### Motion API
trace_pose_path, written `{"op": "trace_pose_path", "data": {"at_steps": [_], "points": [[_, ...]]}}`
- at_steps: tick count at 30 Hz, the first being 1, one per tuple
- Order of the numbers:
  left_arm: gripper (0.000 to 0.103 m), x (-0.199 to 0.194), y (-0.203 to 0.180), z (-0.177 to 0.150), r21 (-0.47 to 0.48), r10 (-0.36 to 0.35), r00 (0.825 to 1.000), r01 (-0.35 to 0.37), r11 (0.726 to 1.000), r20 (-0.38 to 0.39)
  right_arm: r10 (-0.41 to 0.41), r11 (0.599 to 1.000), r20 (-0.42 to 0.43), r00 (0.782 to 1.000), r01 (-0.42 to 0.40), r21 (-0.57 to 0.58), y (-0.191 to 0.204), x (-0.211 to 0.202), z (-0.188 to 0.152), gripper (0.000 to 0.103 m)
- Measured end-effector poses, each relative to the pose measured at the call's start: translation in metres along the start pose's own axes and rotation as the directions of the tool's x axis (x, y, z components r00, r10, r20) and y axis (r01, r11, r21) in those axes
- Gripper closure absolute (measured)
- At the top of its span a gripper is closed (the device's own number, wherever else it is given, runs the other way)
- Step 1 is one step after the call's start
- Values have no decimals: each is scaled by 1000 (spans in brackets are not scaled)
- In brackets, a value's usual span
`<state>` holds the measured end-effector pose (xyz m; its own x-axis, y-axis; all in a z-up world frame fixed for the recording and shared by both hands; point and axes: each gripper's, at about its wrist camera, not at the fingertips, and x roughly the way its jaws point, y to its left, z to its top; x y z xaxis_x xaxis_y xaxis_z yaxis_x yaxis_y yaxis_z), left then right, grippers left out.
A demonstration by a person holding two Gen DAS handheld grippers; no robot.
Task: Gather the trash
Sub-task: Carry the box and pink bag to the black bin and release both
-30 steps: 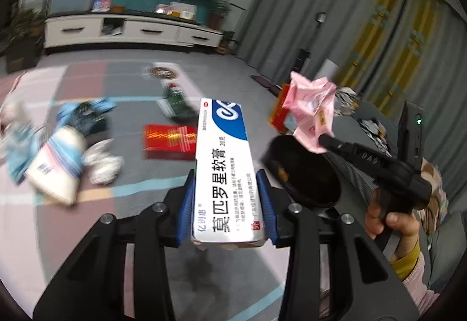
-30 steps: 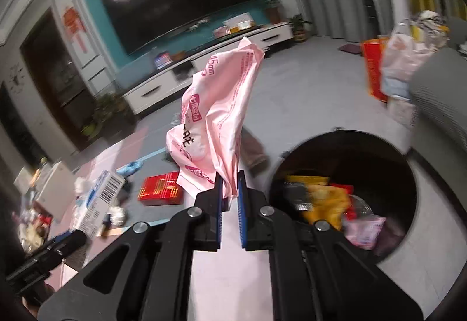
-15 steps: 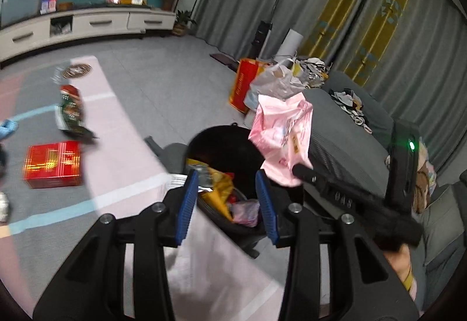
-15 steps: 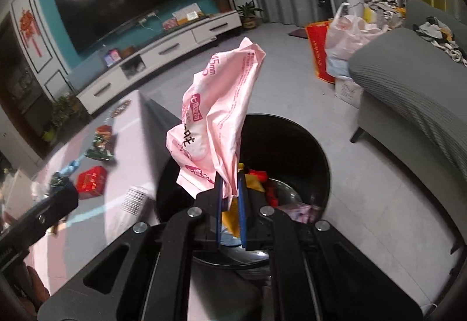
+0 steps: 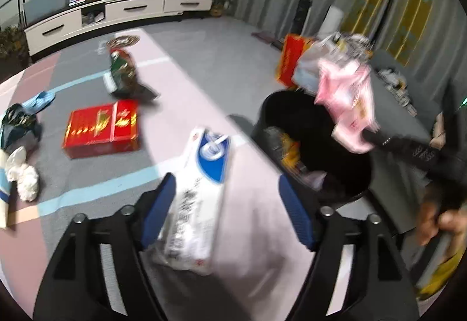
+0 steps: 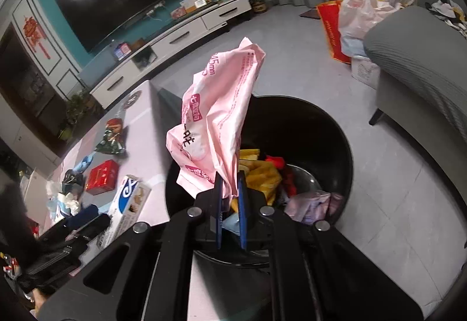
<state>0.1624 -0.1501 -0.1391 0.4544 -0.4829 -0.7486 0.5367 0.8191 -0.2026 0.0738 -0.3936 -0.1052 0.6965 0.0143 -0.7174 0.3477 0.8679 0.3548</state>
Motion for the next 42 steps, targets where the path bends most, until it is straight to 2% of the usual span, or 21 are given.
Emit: {"op": "trace_pose_path", "data": {"at_steps": [1,3,6,8,9,10,11,12,14,18,22,27,31,33,34,35,36,37,38,40,42], "points": [[25,5,1,-4,7,-10,1000,10,1000,-23,0,1000,2,1000,0,-10,3,0,0,93],[24,13,0,-8,45,38,999,-37,998,-38,2,1000,2,1000,-2,-19,8,0,-2,93],[26,20,4,-9,50,64,997,-62,997,-52,5,1000,2,1000,-5,-22,11,0,-3,93],[38,29,10,-11,64,105,992,-101,993,-76,4,1000,2,1000,-4,-23,11,0,-3,93],[48,27,10,-13,78,118,991,-114,990,-55,5,1000,2,1000,-5,-22,11,0,-3,93],[63,27,11,-13,82,129,990,-124,989,-50,6,1000,2,1000,-6,-21,11,0,-3,93],[74,27,13,-13,76,129,990,-125,989,-50,5,1000,3,1000,-4,-21,11,0,-3,93],[80,26,15,-13,62,113,992,-110,992,-51,4,1000,3,1000,-4,-20,11,0,-3,93],[80,22,19,-10,29,83,996,-82,996,-37,2,1000,5,1000,-2,-18,10,0,-2,93],[81,14,7,1,25,29,1000,-29,999,5,-8,1000,3,1000,9,-17,6,0,-2,93],[81,13,-23,18,52,-62,998,60,997,24,-33,999,8,999,33,-16,1,-1,-1,93],[80,30,-64,40,63,-166,986,168,984,-31,-82,997,6,997,82,-5,-11,-3,0,93],[80,54,-90,49,97,-154,985,161,982,-75,-134,991,-15,991,134,-11,-17,2,0,93],[76,64,-96,50,106,-140,986,149,983,-93,-154,988,-29,988,154,-11,-20,5,-1,92],[64,69,-98,49,108,-137,986,147,983,-98,-167,986,-41,985,167,-10,-23,7,-1,90],[57,71,-100,48,110,-140,985,150,982,-97,-178,984,-45,983,178,-7,-24,9,-1,88],[42,70,-100,46,111,-145,985,155,982,-90,-194,981,-48,980,194,0,-26,9,-2,81],[31,69,-101,46,108,-151,985,159,981,-78,-204,979,-51,978,204,2,-27,9,-2,73],[29,67,-100,47,102,-157,985,164,981,-68,-212,977,-47,976,212,7,-28,8,-2,69],[24,62,-96,48,89,-168,984,172,981,-54,-226,974,-27,974,227,20,-31,4,-1,51],[18,55,-92,47,76,-169,985,171,982,-35,-244,969,-9,970,244,39,-33,0,0,49]]}}
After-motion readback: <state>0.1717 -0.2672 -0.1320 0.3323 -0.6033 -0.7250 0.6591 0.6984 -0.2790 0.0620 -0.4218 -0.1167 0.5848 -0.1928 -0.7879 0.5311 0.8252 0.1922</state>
